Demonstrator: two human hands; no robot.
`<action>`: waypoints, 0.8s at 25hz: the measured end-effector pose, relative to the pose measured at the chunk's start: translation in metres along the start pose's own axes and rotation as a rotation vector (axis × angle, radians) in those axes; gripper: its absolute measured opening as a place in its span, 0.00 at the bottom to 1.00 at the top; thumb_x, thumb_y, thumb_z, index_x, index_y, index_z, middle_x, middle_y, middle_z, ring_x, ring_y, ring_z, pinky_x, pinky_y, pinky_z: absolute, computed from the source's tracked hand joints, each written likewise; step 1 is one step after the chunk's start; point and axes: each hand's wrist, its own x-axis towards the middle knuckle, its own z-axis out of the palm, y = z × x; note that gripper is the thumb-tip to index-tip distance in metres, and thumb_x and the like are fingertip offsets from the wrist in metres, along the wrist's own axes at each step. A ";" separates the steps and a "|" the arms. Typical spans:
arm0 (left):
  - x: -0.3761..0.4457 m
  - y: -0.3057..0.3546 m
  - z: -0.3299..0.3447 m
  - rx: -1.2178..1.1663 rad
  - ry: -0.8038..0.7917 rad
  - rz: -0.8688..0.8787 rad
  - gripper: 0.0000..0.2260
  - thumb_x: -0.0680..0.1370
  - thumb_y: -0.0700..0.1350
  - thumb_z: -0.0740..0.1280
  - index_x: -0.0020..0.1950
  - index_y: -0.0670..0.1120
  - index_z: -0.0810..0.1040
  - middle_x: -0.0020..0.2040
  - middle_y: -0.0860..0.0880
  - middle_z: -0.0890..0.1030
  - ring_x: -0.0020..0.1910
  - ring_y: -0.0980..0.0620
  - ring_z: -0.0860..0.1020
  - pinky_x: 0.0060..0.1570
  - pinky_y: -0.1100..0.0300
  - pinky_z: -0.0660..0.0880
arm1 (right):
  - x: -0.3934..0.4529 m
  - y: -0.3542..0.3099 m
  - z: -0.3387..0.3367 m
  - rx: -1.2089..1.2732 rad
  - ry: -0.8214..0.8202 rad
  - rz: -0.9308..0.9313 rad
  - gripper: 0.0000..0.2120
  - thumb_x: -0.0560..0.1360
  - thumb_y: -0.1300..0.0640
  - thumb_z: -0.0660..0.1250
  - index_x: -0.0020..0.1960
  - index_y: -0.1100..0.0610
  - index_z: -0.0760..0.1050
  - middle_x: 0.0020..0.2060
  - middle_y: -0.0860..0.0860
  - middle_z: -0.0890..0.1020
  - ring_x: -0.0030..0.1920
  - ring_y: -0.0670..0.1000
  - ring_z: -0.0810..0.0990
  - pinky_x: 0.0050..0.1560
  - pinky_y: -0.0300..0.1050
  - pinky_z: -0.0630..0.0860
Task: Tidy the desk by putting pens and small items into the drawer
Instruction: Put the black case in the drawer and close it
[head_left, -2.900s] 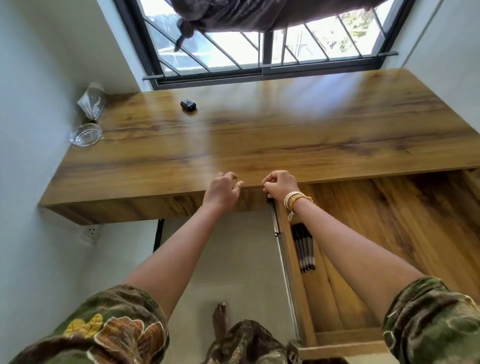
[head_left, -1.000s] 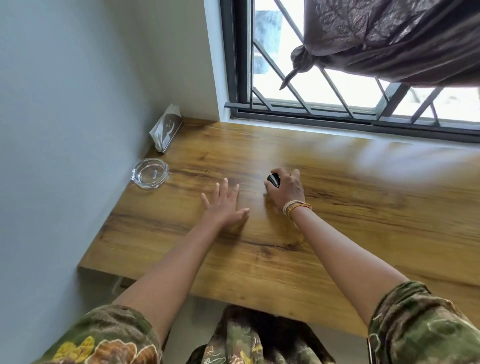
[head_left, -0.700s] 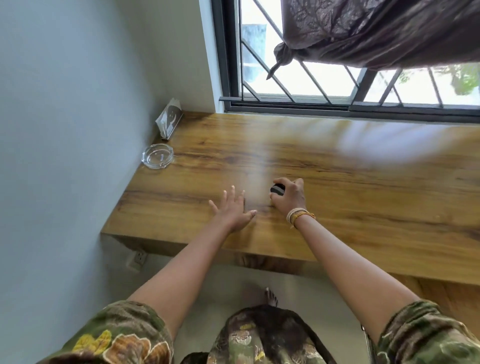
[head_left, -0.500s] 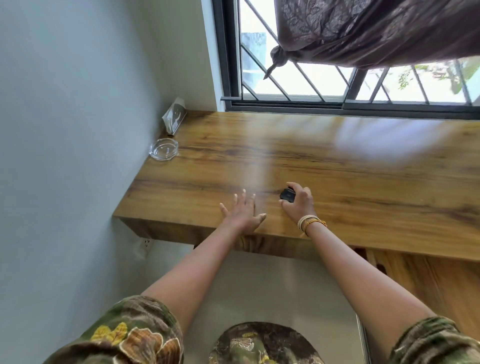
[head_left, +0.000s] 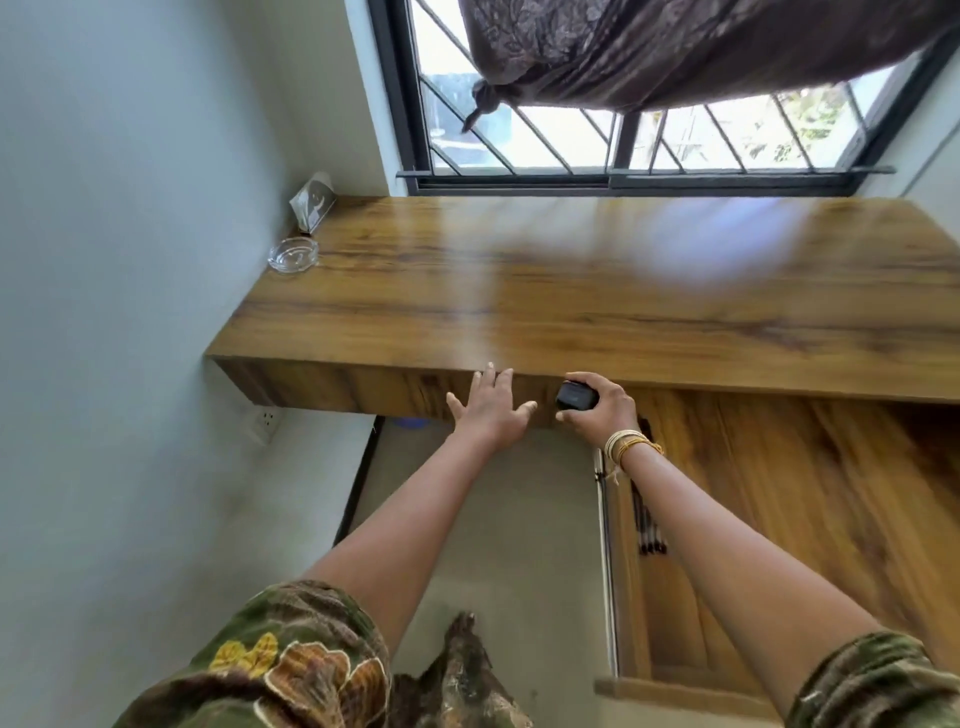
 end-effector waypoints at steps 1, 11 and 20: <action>-0.018 0.007 0.013 -0.014 -0.001 0.003 0.31 0.80 0.58 0.59 0.79 0.49 0.52 0.81 0.48 0.46 0.79 0.49 0.44 0.72 0.36 0.40 | -0.018 0.014 -0.009 0.003 0.007 0.020 0.27 0.63 0.57 0.78 0.61 0.49 0.78 0.54 0.51 0.82 0.56 0.52 0.79 0.60 0.39 0.72; -0.130 0.048 0.114 -0.137 -0.140 -0.053 0.31 0.80 0.57 0.61 0.79 0.50 0.53 0.79 0.47 0.59 0.76 0.46 0.60 0.73 0.39 0.54 | -0.137 0.110 -0.062 0.069 0.059 0.127 0.23 0.69 0.60 0.75 0.63 0.53 0.77 0.57 0.54 0.81 0.56 0.55 0.79 0.51 0.38 0.73; -0.190 0.065 0.165 -0.337 -0.339 -0.104 0.33 0.80 0.50 0.63 0.80 0.48 0.49 0.76 0.41 0.64 0.73 0.41 0.66 0.69 0.48 0.66 | -0.173 0.169 -0.060 0.155 -0.097 0.447 0.18 0.78 0.65 0.62 0.67 0.57 0.67 0.61 0.61 0.76 0.50 0.62 0.82 0.34 0.44 0.81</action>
